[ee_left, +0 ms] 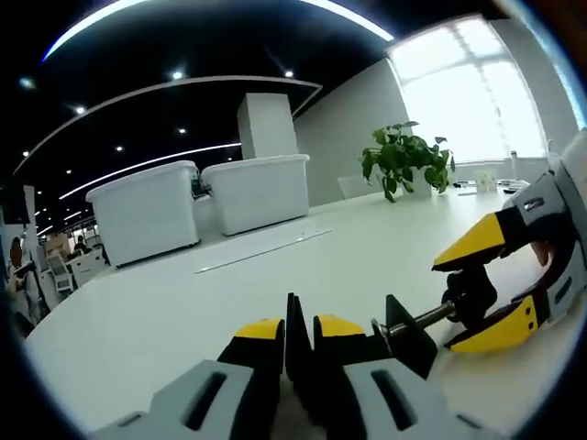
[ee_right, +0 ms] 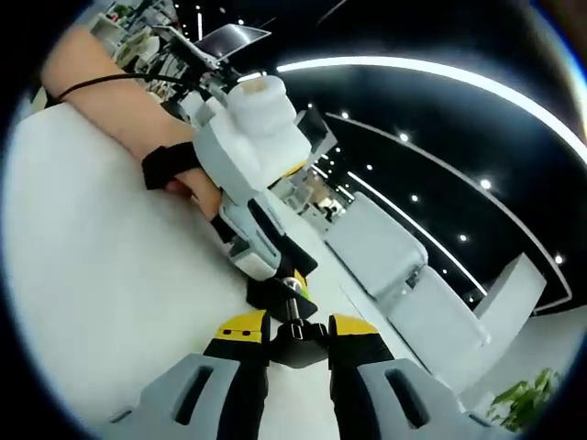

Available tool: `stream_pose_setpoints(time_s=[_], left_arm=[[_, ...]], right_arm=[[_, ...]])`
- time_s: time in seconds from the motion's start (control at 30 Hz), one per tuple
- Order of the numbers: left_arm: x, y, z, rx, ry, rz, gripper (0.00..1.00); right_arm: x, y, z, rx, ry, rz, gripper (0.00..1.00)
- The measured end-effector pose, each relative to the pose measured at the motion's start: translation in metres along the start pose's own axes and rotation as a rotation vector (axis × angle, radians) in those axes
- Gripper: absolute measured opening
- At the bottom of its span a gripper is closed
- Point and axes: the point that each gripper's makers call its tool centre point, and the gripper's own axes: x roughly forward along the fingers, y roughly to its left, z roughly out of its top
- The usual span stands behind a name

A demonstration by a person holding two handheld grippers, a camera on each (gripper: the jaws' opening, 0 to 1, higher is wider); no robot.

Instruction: Clamp the fixed fixture on the desktop, loosen the retaining clip, secure it to the edge of the desk, and tighten the retaining clip.

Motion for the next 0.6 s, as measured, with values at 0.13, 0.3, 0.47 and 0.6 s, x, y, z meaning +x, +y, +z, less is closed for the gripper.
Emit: stream_pose_setpoints(time_s=[0.13, 0.3, 0.47, 0.6], left_arm=[[0.0, -0.001, 0.005, 0.018, -0.018, -0.012, 0.29], [-0.003, 0.009, 0.012, -0.002, -0.05, 0.012, 0.31], [-0.006, 0.017, 0.017, -0.015, -0.072, 0.038, 0.35], [-0.01, 0.021, 0.023, -0.039, -0.102, 0.041, 0.37]], right_arm=[[0.0, -0.001, 0.0, 0.0, 0.0, -0.002, 0.24], [-0.001, -0.001, 0.001, -0.007, 0.002, -0.008, 0.24], [-0.002, -0.001, 0.002, -0.02, 0.005, -0.019, 0.24], [-0.003, -0.001, 0.003, -0.03, 0.008, -0.033, 0.24]])
